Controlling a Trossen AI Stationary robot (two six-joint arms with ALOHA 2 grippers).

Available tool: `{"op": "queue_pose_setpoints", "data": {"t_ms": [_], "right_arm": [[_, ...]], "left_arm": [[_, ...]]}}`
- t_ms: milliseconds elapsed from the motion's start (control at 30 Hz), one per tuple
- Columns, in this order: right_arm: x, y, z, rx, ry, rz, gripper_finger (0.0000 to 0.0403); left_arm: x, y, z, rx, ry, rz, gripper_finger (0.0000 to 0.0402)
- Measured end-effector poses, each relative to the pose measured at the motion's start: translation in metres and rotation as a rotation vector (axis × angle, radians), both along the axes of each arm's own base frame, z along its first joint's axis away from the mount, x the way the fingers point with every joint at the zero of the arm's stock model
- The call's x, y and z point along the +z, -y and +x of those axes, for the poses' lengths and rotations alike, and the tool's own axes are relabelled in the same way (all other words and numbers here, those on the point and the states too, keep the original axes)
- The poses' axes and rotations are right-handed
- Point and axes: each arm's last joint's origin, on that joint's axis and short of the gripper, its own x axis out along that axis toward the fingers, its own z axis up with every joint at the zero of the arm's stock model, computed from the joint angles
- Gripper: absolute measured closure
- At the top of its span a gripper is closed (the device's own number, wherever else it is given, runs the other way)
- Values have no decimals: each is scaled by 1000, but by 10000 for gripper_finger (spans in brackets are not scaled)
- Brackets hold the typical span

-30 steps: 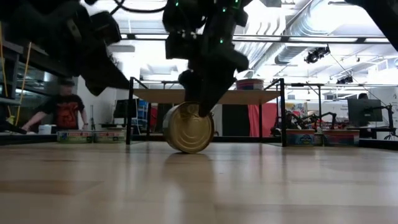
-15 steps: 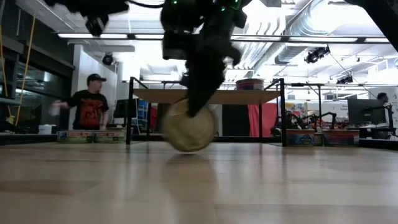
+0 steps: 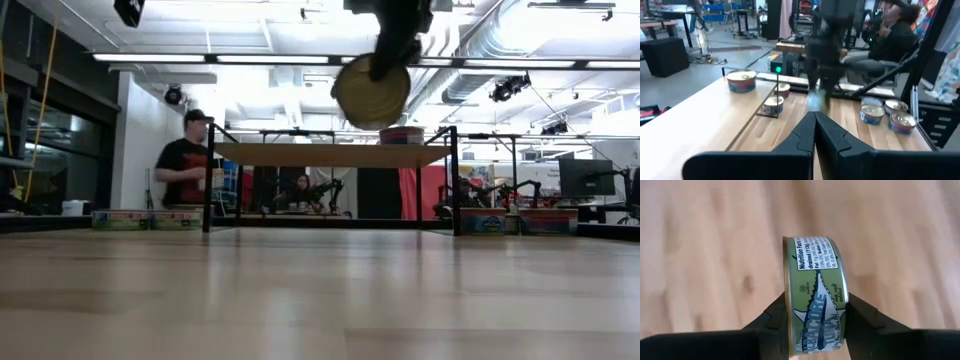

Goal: Stack canned seafood by type on shelf
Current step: Put the green tuna can on the shelf

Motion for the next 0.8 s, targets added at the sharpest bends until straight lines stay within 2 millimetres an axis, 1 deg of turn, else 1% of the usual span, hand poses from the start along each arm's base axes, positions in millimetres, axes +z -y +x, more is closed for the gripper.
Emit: {"op": "queue_pose_setpoints", "data": {"t_ms": [67,100,200,300,400,467,600,667,800], "right_arm": [[-1,4,-19,-181,111,12,292],[-1,6,-27,-286,202,23,292],[-2,11,-39,-576,564,99,292],[-13,21,-37,-836,855,158,292],[-24,33,-25,-1071,1071,244,292],[-32,40,-15,-1184,1146,295,292],[-50,48,9,-1330,1174,312,292],[-51,49,18,-1394,1214,333,292],[-64,50,24,-1521,1226,317,292]], "left_arm": [[-2,0,0,0,-24,6,401],[-3,0,0,0,-33,10,401],[-4,0,0,-1,-44,12,401],[-4,0,0,-1,-39,11,401],[-4,0,0,1,-38,11,401],[-4,0,0,1,-34,10,401],[-2,0,0,2,-18,3,401],[-1,0,0,4,-8,-19,401],[-2,0,0,8,-3,-48,401]]}}
